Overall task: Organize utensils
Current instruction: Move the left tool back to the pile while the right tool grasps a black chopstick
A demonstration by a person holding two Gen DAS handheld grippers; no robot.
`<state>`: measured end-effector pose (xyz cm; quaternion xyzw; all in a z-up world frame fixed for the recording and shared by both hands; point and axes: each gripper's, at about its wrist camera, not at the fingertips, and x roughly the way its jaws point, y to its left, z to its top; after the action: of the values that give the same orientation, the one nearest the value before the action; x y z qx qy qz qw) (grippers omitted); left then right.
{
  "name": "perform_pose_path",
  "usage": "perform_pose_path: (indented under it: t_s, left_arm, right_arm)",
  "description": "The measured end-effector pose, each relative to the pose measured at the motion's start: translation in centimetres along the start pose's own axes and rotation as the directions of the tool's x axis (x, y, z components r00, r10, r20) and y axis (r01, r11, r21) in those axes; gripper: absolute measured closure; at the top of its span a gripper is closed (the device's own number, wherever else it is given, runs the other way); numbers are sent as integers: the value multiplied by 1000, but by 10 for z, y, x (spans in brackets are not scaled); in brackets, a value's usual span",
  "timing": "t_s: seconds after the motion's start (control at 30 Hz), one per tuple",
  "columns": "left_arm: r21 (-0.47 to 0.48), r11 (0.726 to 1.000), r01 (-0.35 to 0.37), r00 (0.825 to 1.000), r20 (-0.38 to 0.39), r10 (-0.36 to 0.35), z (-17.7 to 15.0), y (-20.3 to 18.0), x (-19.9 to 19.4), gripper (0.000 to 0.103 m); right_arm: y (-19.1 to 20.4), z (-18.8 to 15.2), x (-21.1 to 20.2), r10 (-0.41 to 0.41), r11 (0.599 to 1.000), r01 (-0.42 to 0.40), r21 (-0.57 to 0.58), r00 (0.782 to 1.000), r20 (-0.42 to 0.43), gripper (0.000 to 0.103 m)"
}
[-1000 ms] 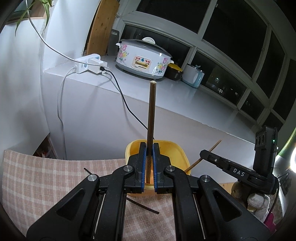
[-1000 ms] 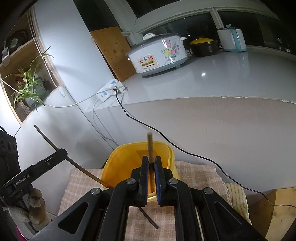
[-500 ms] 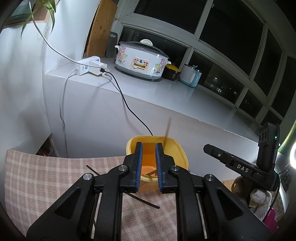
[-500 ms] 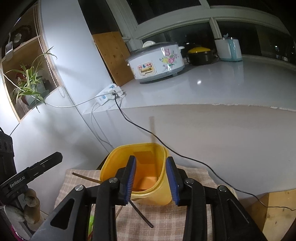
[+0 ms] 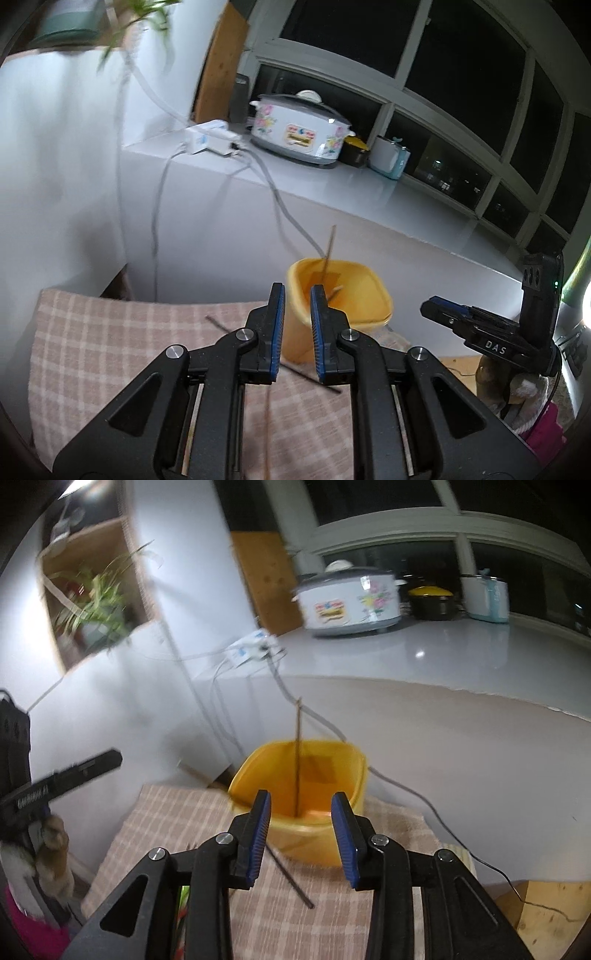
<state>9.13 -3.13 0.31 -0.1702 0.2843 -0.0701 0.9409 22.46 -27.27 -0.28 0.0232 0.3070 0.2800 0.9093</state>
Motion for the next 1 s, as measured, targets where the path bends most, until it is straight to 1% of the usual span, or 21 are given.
perform_pose_path:
  t_s: [0.13,0.17,0.2,0.3,0.33,0.4,0.53,0.7,0.83,1.0]
  left_arm:
    - [-20,999,-42,999,-31,41,-19,22,-12,91]
    - [-25,998,-54,998,-42,53,-26,29,-15,91]
    - [-30,997,-67,996,-53,66,-33,35,-17,91]
    - [-49,993,-104,991,-93,100,-55,54,-21,91]
    - [-56,992,-113,989,-106,106,-62,60,-21,91]
    - [-76,988,-136,982,-140,124,-79,74,-21,91]
    - [-124,978,-166,969,-207,138,-110,95,-19,91]
    - [-163,969,-185,955,-264,137,-142,112,-18,91]
    - [-176,967,-184,945,-302,124,-158,118,-10,91]
    - [-176,968,-177,931,-350,107,-172,119,4,91]
  right_arm:
    - [10,-16,16,30,997,-35,-69,997,-73,67]
    - [14,-23,25,34,995,-44,-93,993,-111,67]
    - [16,-27,29,36,993,-50,-104,991,-131,67]
    - [28,-45,53,41,982,-80,-171,974,-221,67]
    - [34,-53,65,24,975,-78,-208,967,-253,67]
    - [41,-66,81,-31,962,-48,-268,958,-285,67]
    - [48,-85,110,-81,940,-39,-339,939,-334,68]
    - [47,-97,134,-110,933,-33,-359,922,-371,71]
    - [48,-103,146,-148,919,-16,-393,912,-383,72]
    - [43,-109,158,-168,917,-7,-400,900,-402,73]
